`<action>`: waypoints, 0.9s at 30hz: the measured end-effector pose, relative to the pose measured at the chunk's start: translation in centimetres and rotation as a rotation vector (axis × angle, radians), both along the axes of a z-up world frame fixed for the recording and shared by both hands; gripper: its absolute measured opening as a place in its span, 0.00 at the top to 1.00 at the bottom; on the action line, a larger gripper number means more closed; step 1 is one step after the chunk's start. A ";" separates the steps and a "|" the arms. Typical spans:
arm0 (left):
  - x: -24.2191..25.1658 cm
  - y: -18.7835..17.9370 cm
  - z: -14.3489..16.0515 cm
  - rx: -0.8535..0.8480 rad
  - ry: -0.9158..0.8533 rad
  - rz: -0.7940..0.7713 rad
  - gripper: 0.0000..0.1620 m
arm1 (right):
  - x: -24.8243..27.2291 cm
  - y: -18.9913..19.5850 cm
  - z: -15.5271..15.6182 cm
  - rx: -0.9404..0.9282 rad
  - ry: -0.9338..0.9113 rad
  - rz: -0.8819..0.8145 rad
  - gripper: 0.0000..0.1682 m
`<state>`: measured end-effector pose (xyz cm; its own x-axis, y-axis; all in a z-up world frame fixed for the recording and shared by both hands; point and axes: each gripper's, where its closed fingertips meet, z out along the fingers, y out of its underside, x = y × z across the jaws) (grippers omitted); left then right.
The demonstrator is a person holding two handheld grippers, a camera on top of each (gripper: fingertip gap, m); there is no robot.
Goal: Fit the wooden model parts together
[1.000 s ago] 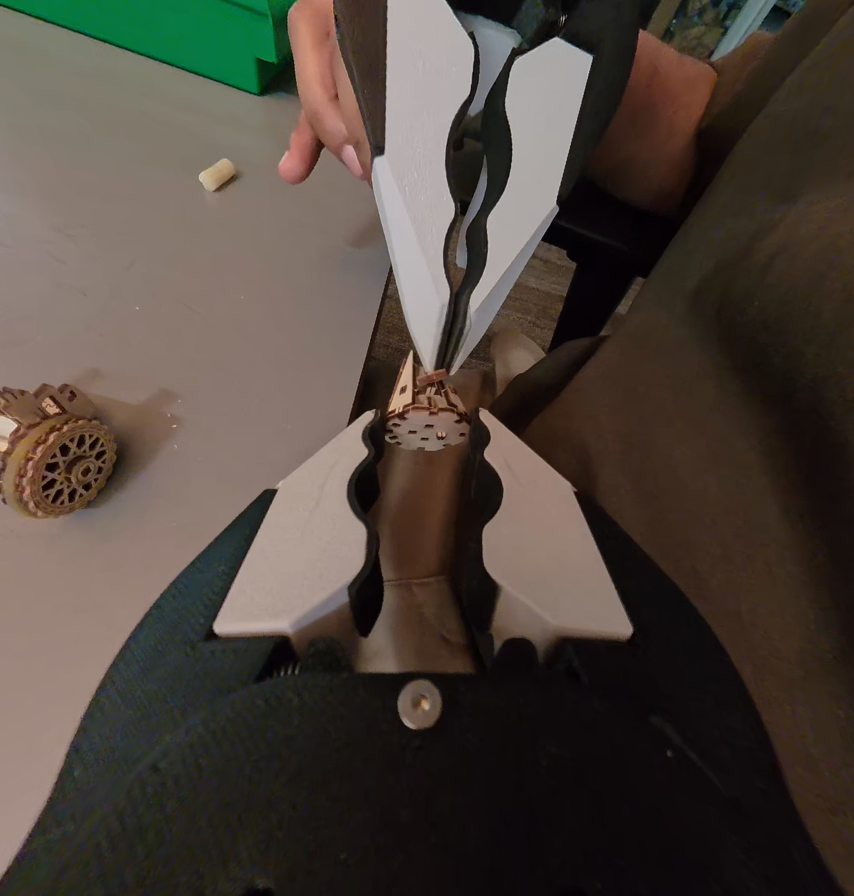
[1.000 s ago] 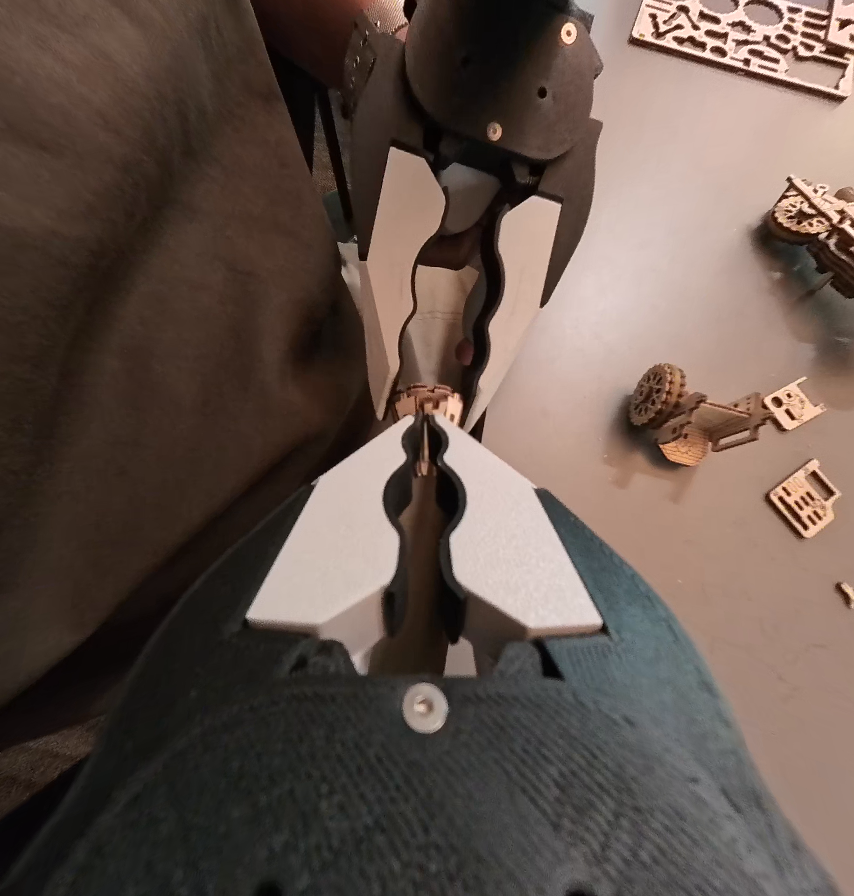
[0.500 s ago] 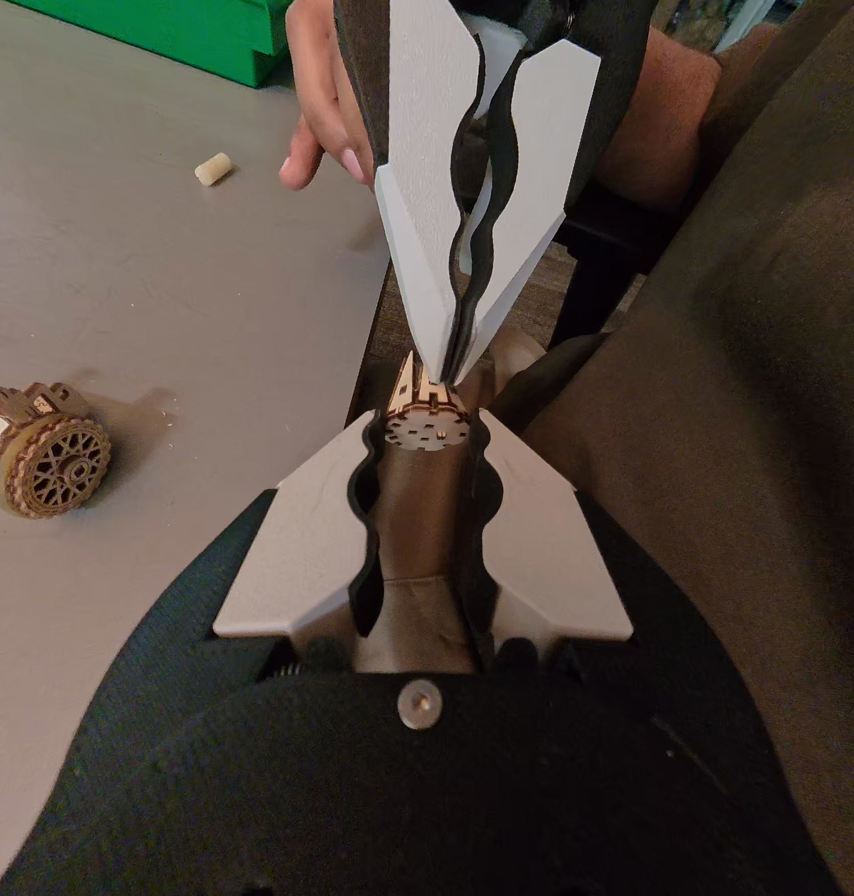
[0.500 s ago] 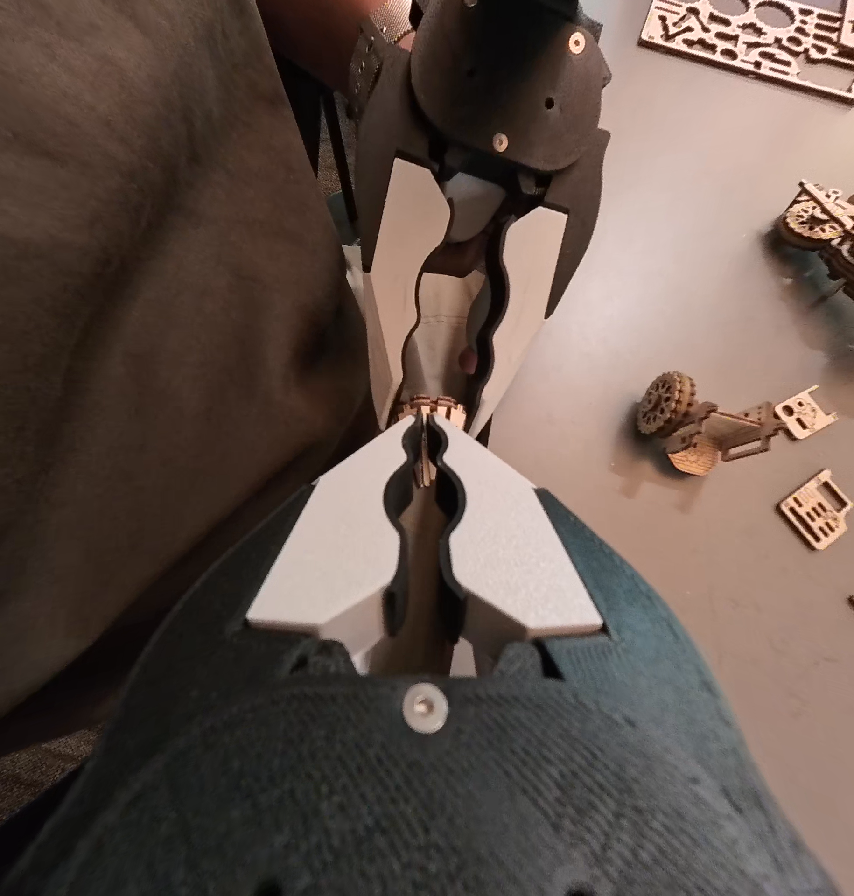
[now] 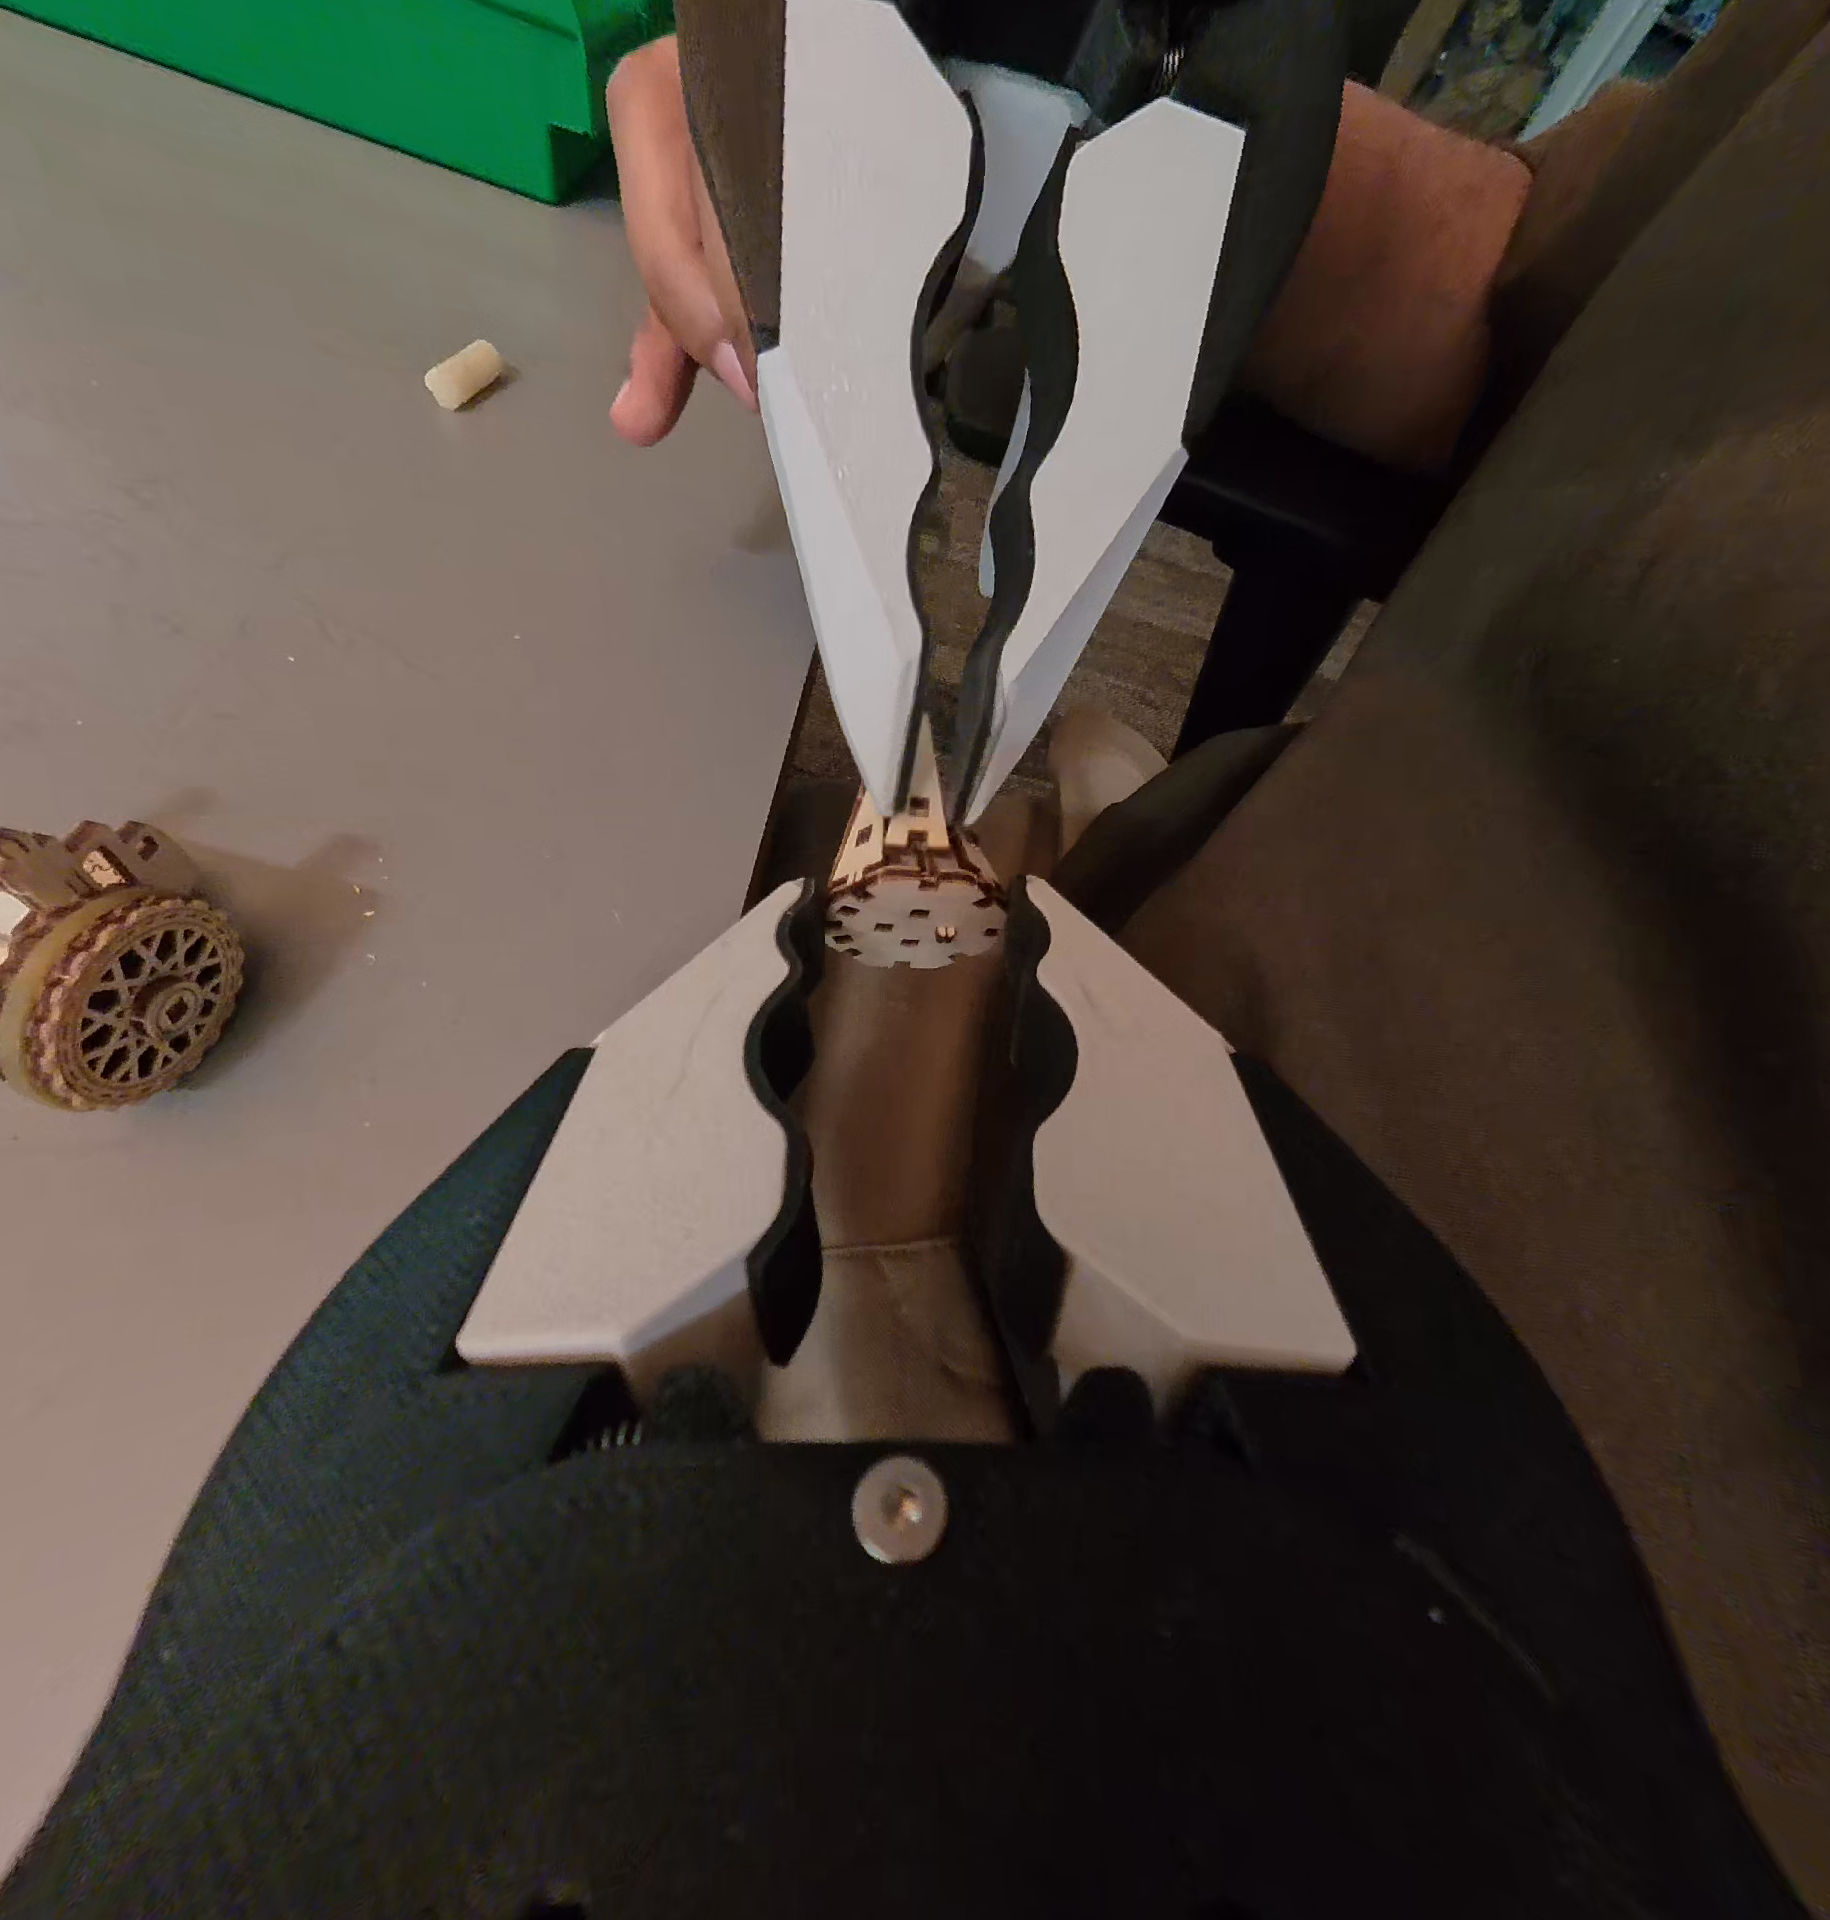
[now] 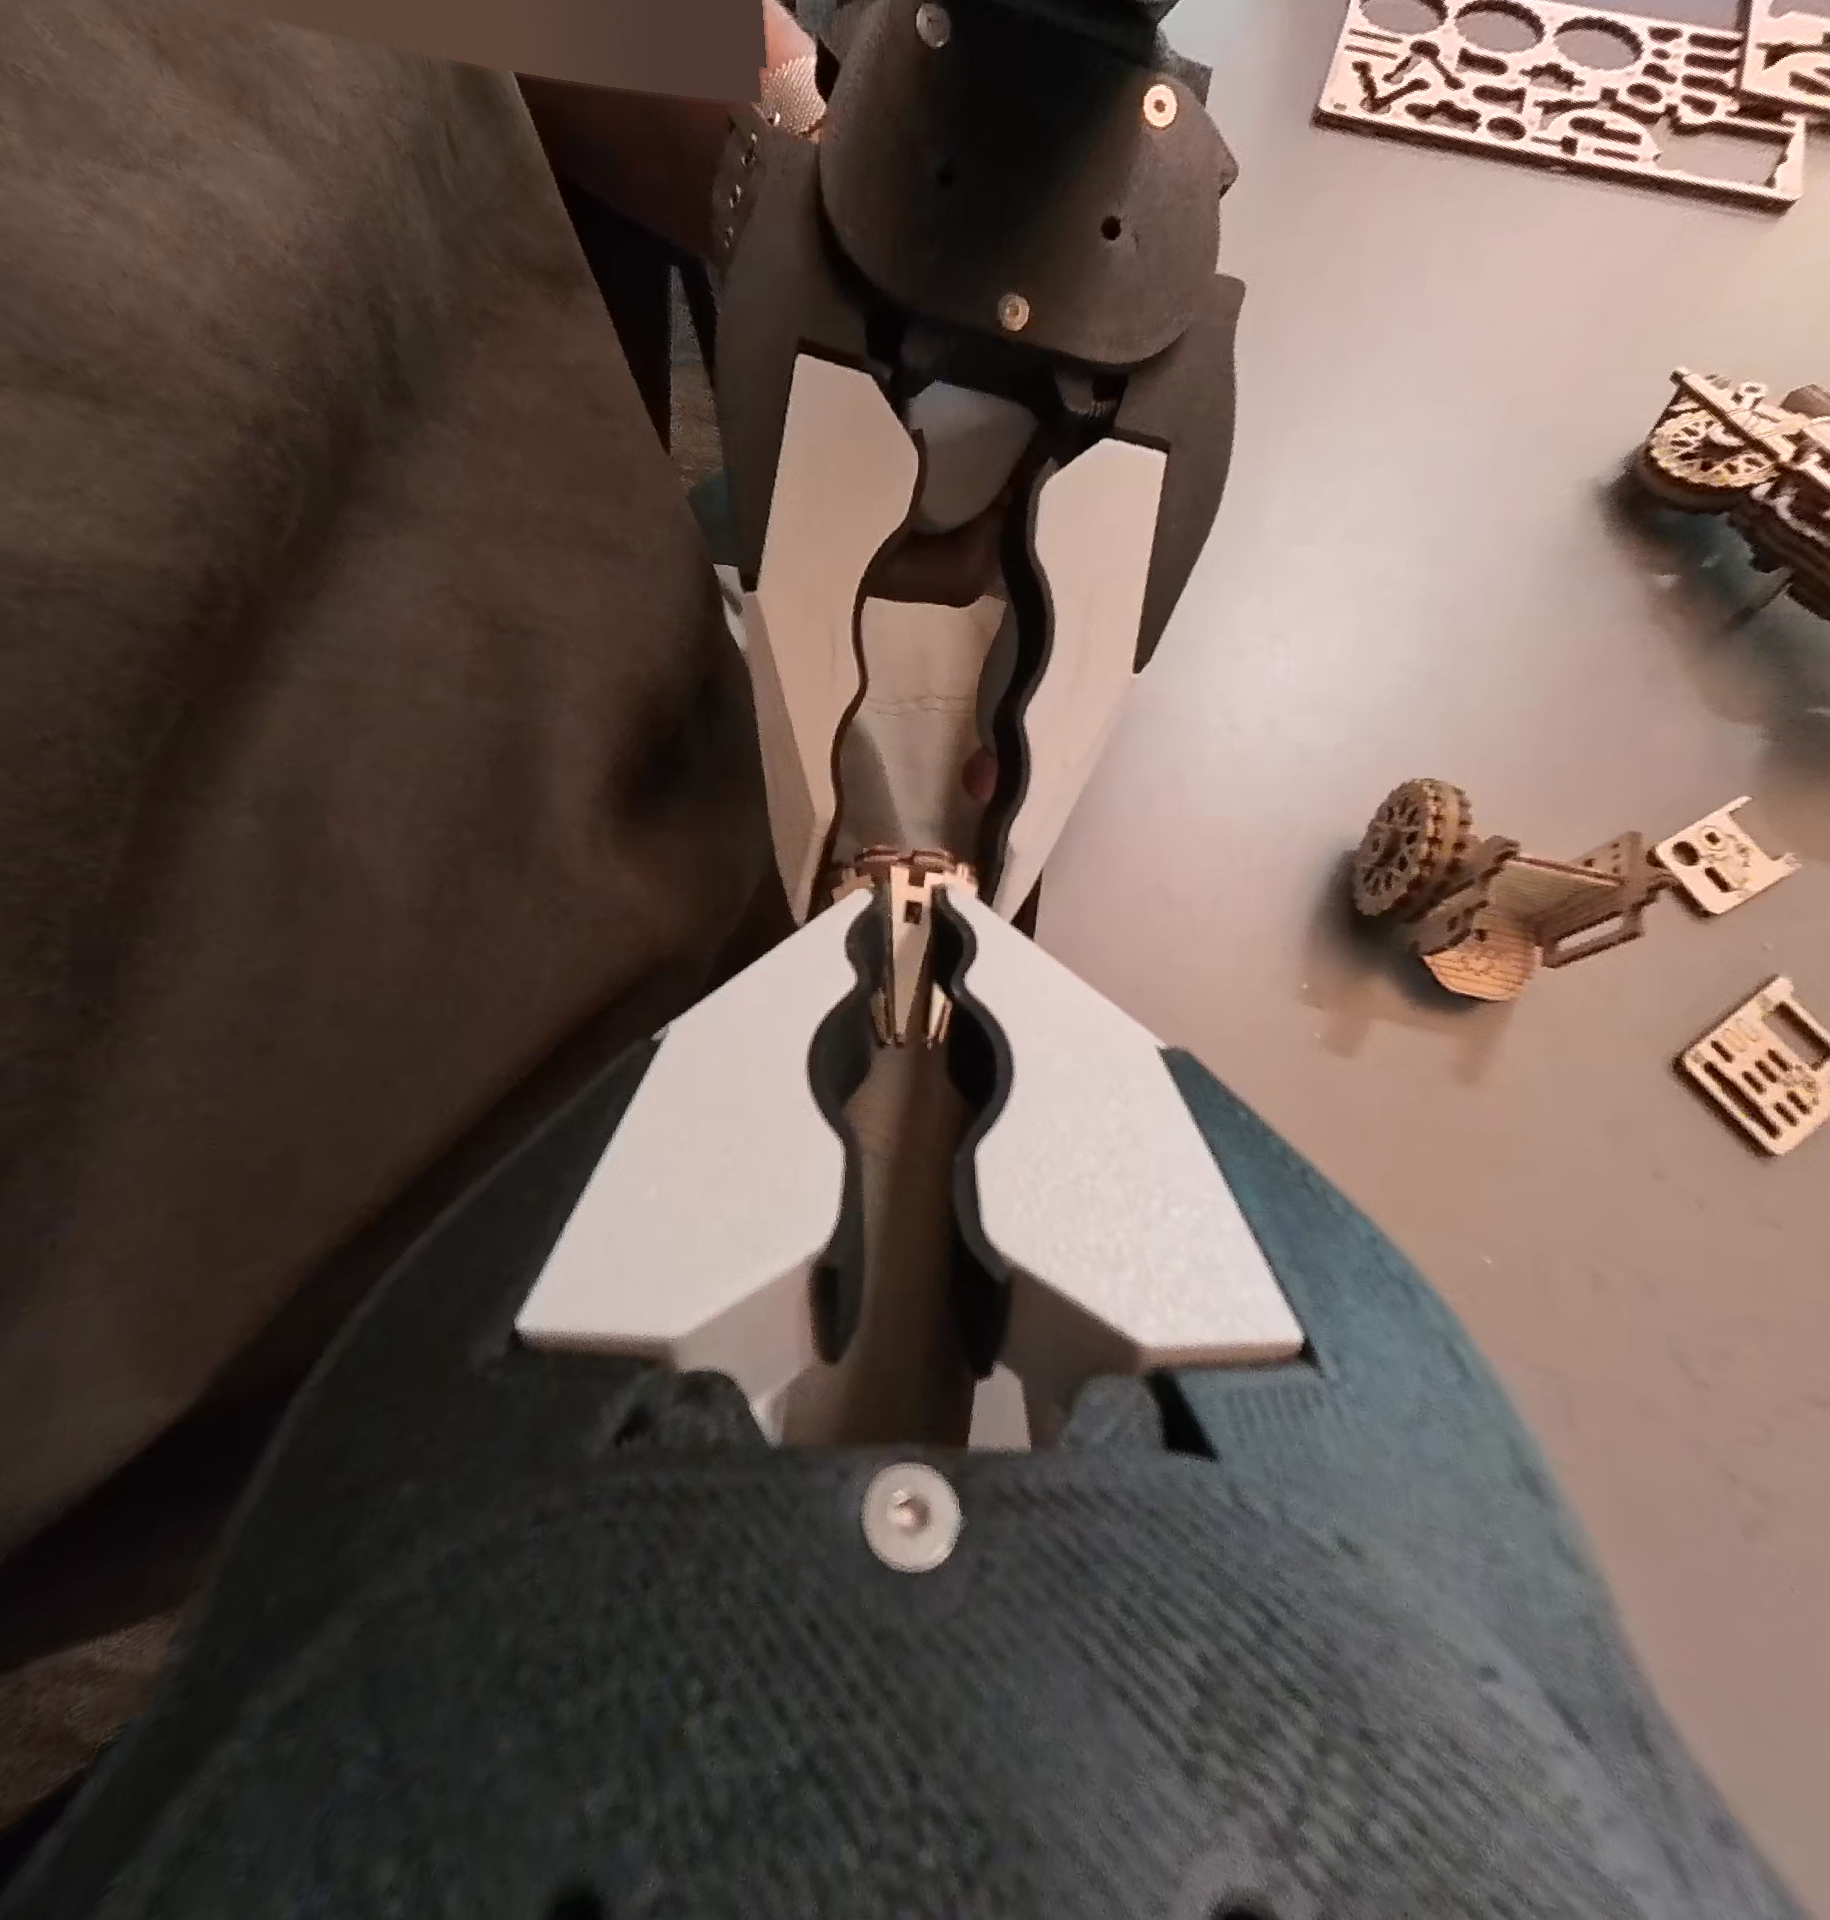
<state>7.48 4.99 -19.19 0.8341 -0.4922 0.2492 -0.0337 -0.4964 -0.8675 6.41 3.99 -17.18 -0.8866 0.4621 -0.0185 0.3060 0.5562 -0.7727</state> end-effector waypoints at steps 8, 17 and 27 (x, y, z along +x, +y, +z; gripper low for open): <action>0.0 0.0 0.0 0.000 -0.002 0.001 0.80 | -0.1 0.0 -0.3 -0.004 -0.020 -0.013 0.96; -0.2 0.2 0.2 -0.030 -0.082 0.022 0.80 | -0.5 0.3 -0.1 -0.044 -0.017 -0.040 0.97; -0.4 0.2 0.0 -0.049 -0.097 0.030 0.80 | -0.6 0.4 -0.1 -0.060 -0.020 -0.056 0.98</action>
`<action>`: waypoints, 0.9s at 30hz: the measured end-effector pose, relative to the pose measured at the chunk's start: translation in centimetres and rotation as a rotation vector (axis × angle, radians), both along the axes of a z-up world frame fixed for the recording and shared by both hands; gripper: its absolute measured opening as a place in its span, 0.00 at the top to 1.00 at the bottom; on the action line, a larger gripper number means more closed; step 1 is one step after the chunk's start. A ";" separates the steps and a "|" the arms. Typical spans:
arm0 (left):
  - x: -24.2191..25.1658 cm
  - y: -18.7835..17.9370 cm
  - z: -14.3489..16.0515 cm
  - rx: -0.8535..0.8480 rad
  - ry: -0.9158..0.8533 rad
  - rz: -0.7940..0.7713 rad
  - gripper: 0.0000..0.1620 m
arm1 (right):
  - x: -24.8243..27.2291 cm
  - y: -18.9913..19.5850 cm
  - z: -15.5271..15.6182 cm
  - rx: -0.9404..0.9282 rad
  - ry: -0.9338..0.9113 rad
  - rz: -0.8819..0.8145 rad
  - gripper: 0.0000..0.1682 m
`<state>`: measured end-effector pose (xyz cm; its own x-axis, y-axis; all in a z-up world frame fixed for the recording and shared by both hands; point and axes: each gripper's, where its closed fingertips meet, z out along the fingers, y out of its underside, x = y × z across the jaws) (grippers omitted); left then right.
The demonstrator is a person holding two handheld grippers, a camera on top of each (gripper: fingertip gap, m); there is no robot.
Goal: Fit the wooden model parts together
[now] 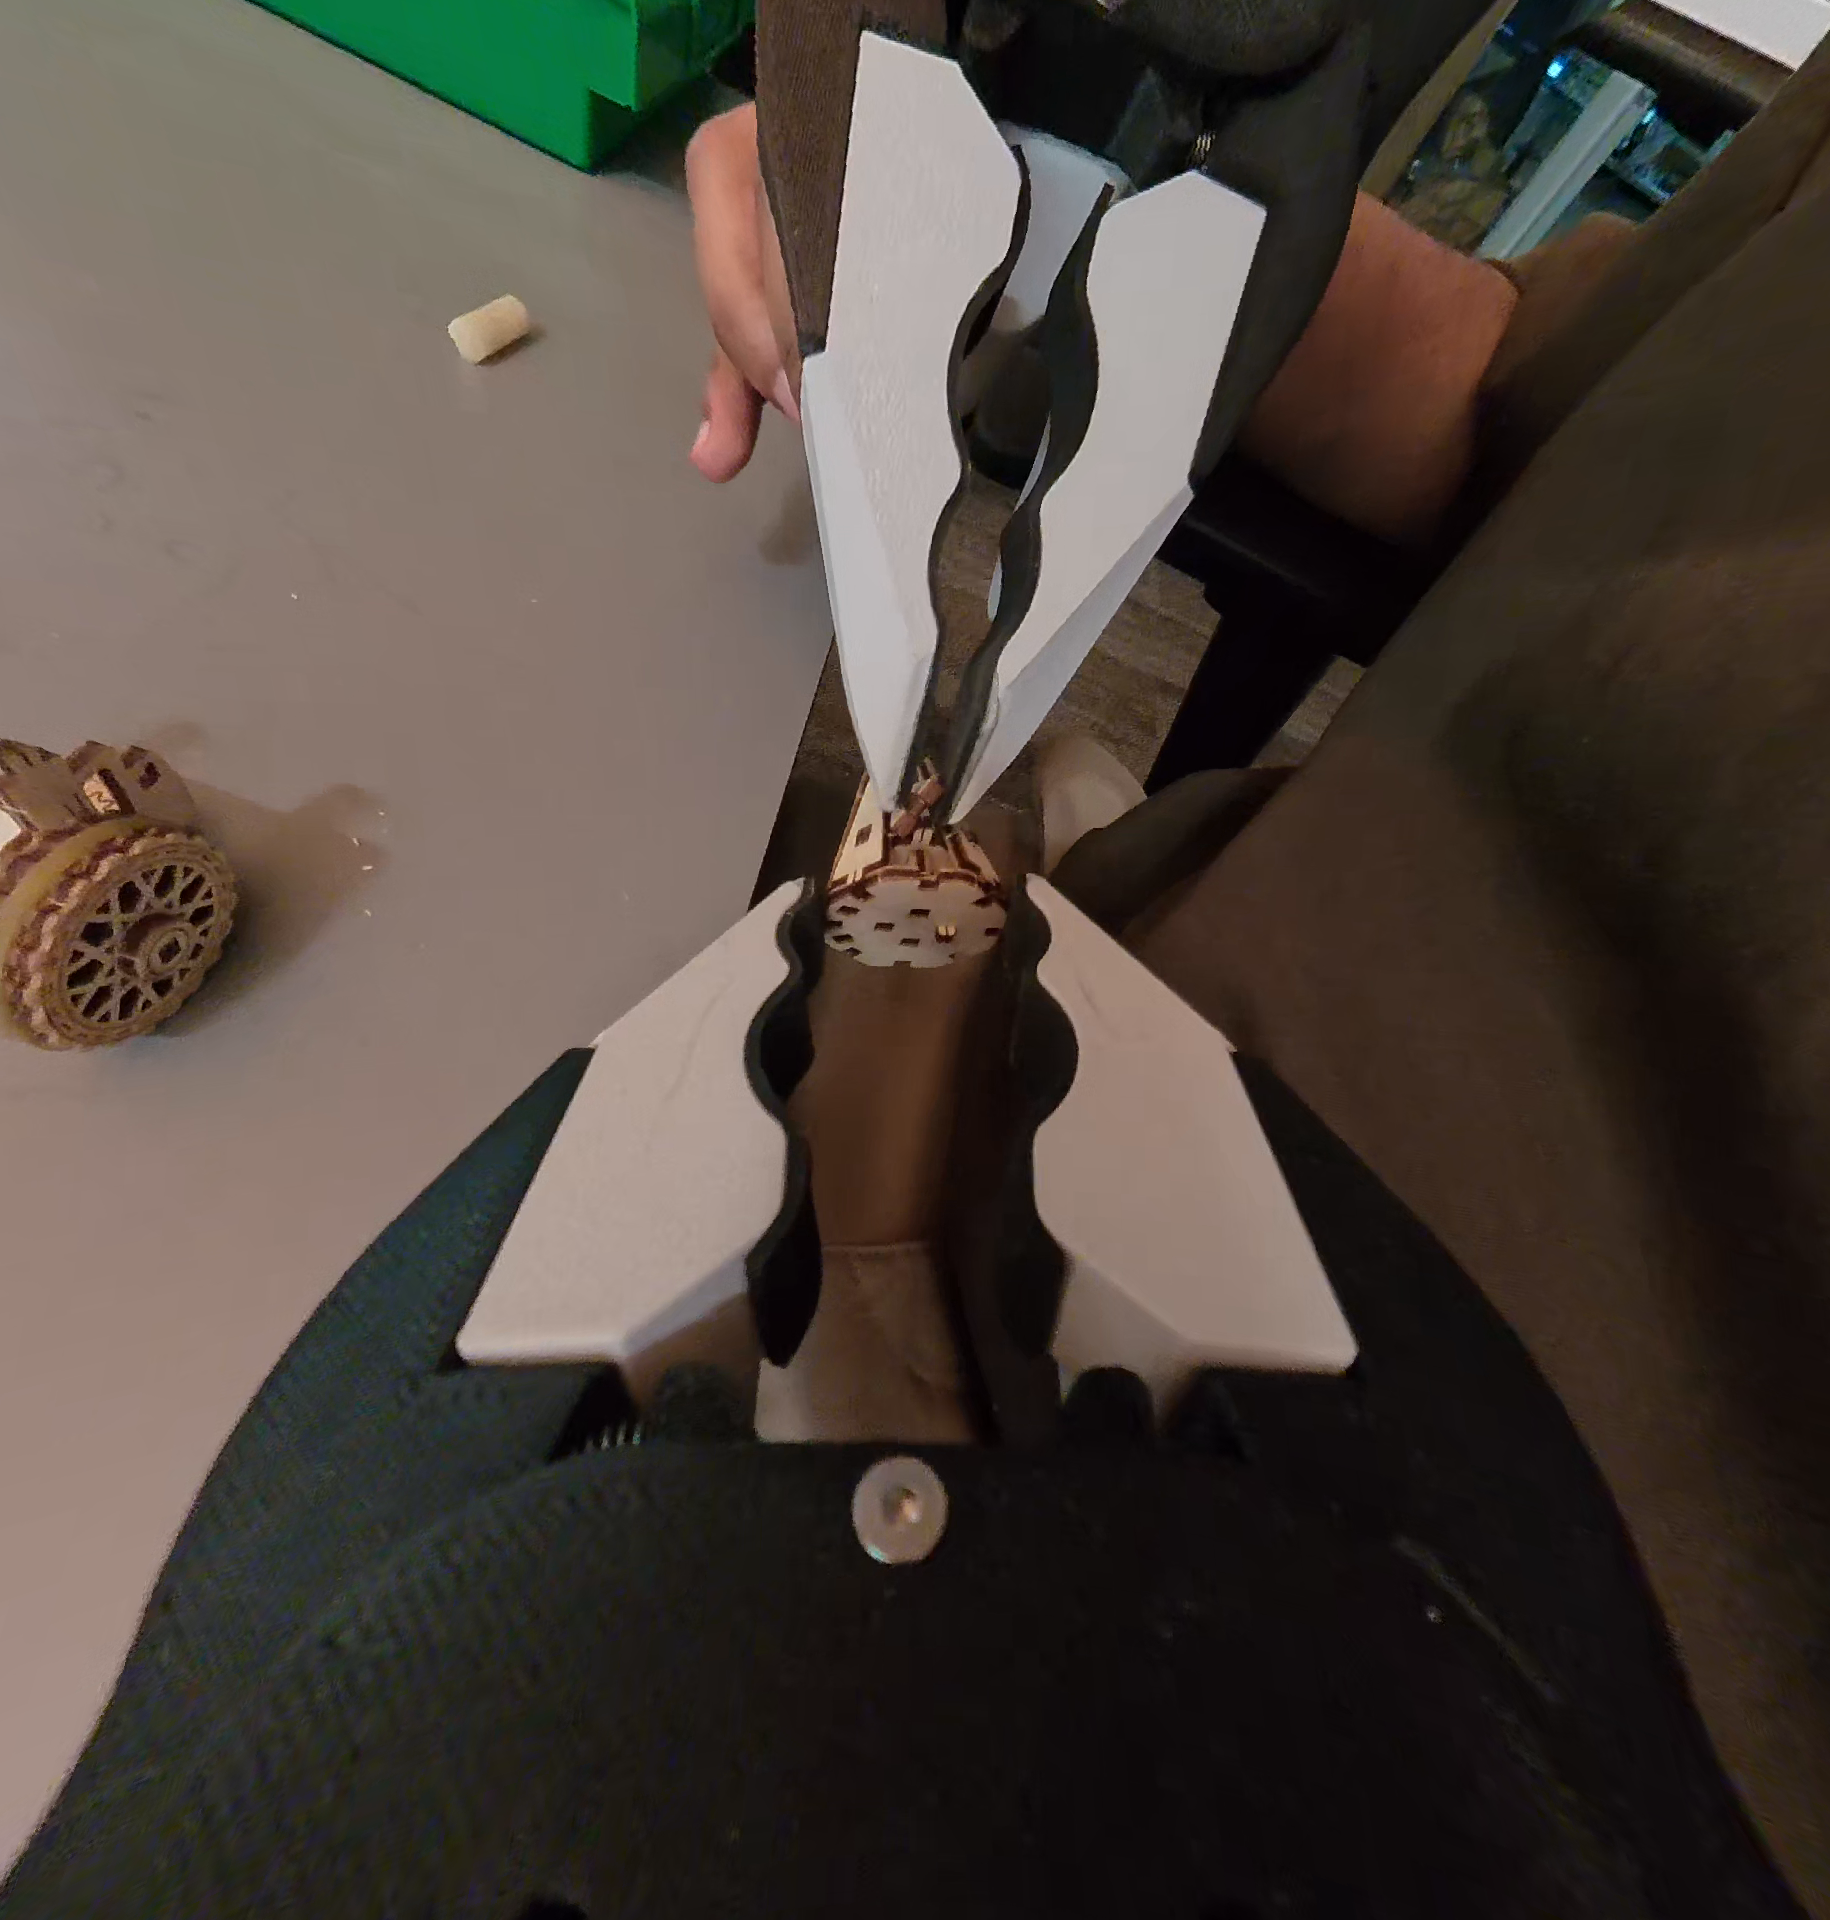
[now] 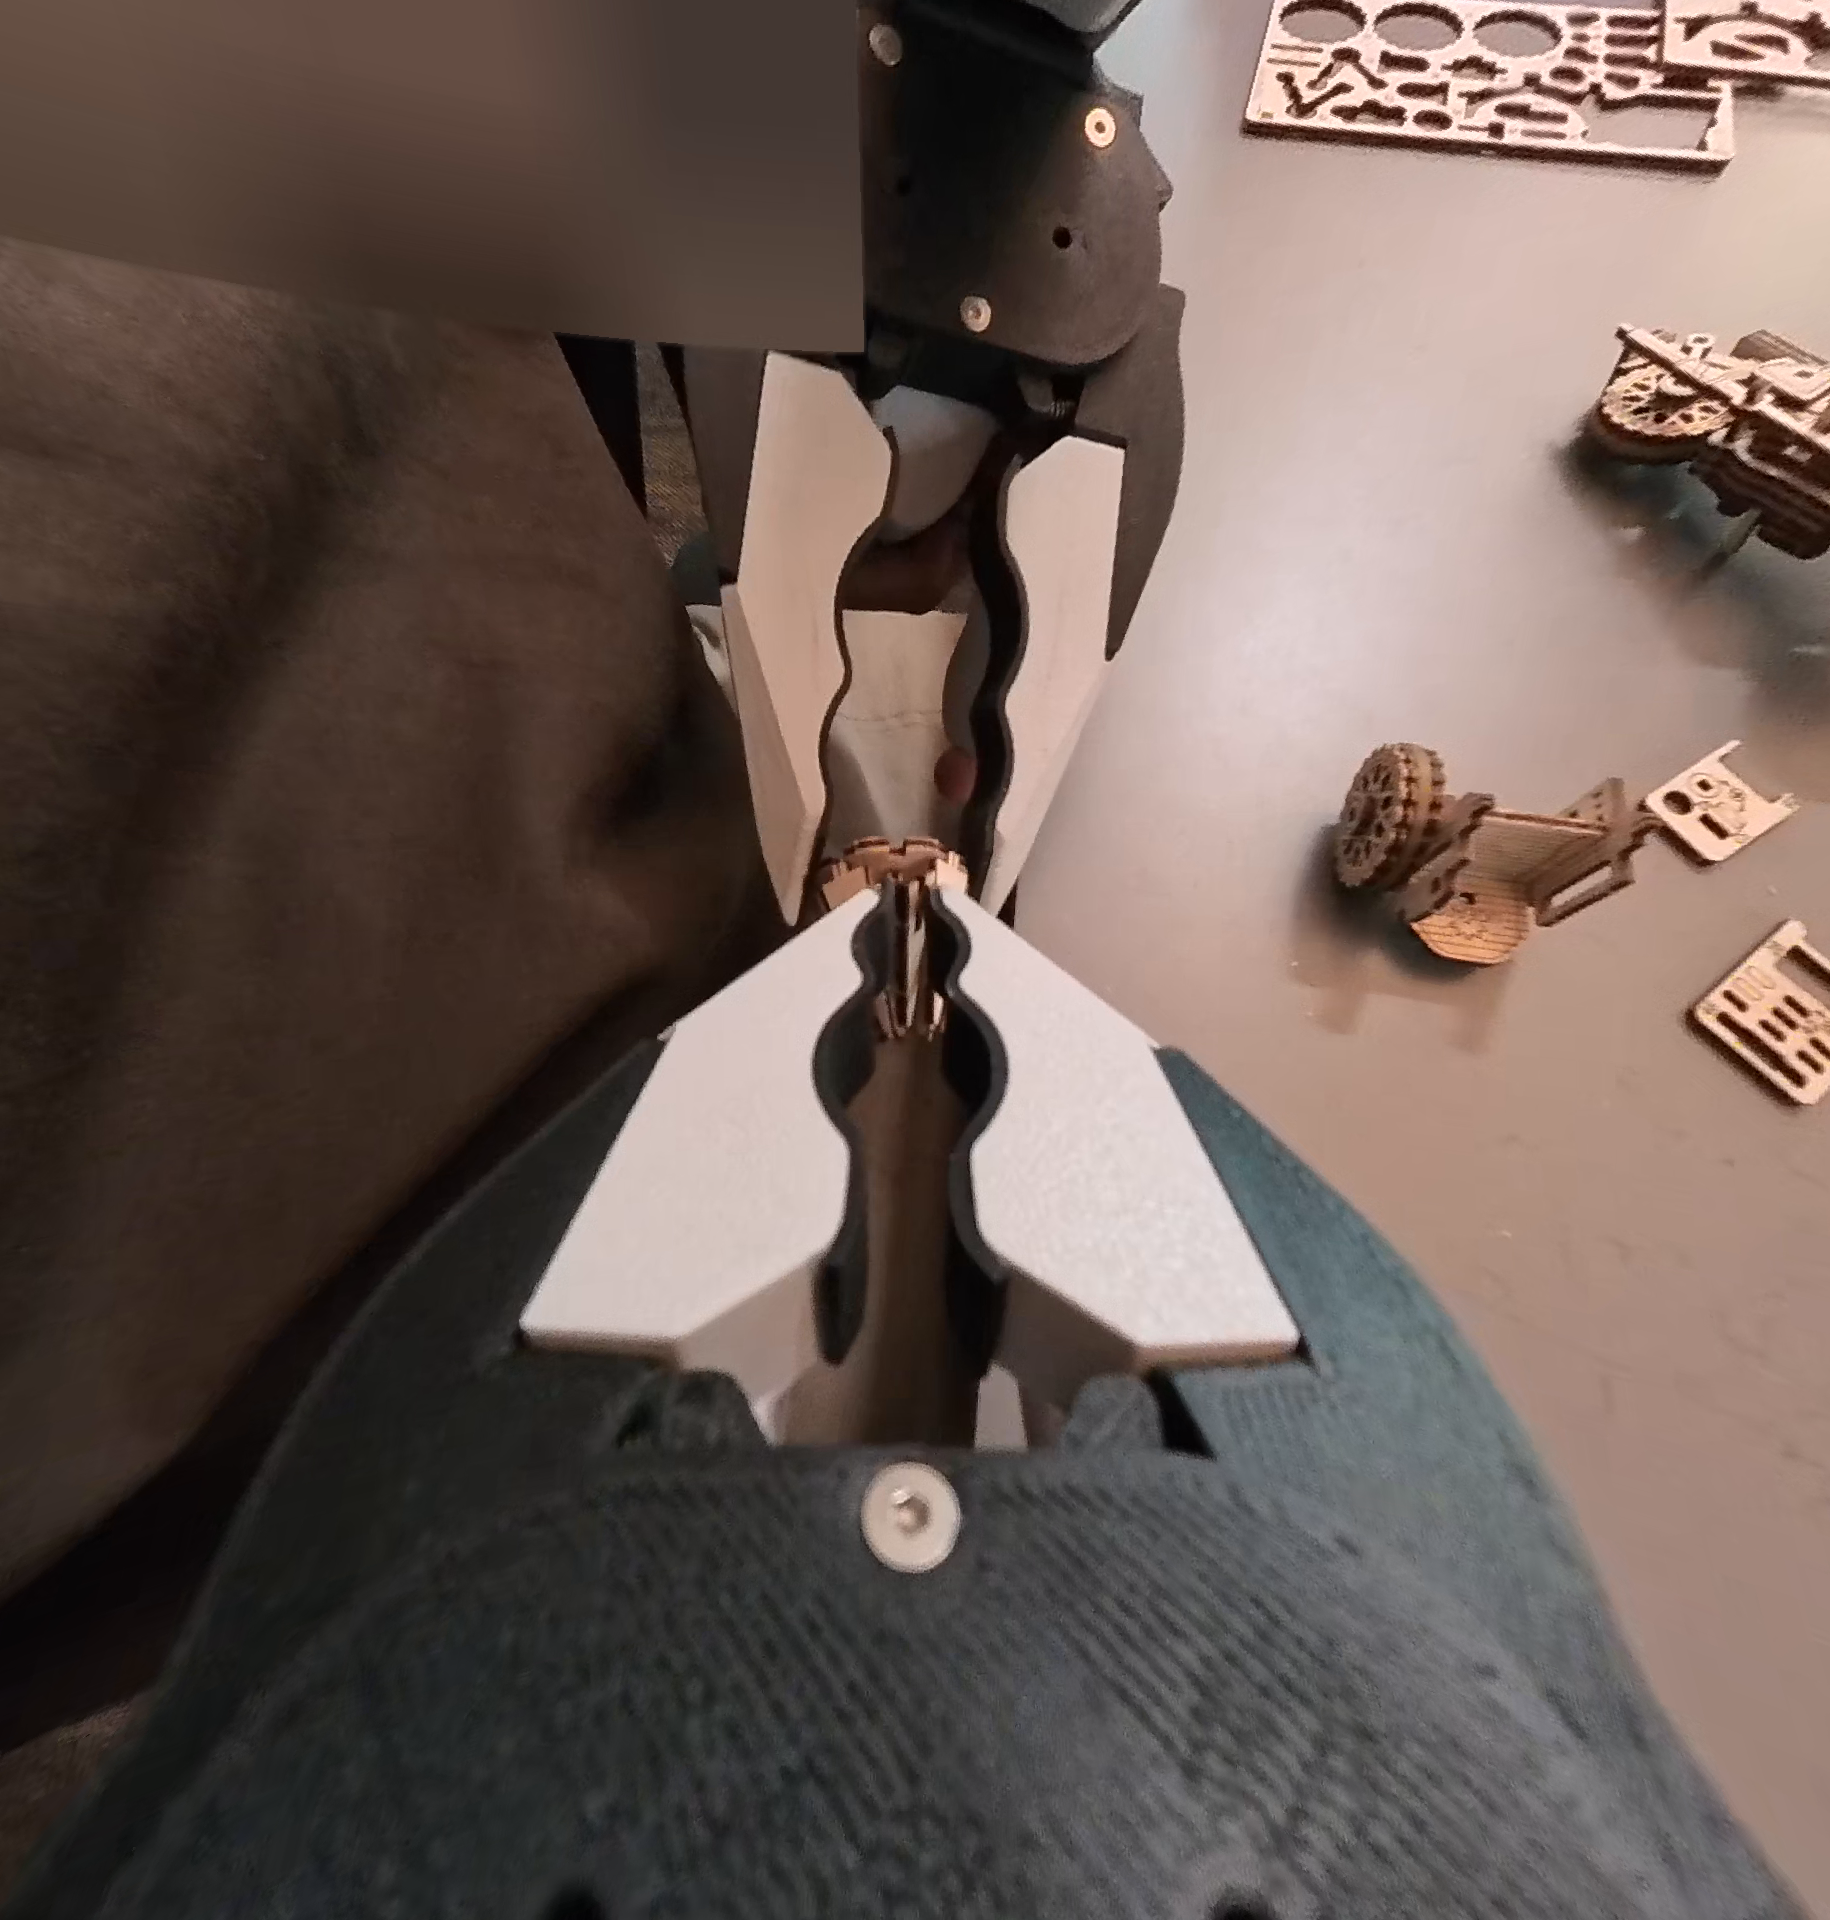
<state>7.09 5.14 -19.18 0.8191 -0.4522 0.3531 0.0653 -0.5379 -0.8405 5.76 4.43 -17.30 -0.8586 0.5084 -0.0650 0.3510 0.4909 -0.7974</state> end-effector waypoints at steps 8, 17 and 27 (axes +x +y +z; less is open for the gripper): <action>-0.1 0.0 0.0 0.000 -0.005 0.002 0.80 | -0.3 0.5 0.9 -0.066 0.003 -0.033 0.99; -0.4 0.0 0.0 -0.003 -0.018 0.013 0.80 | -4.4 9.5 -0.3 0.254 0.164 -0.443 0.99; -0.4 0.0 0.1 -0.004 -0.028 0.011 0.80 | -5.8 10.1 -3.0 0.307 0.107 -0.554 0.74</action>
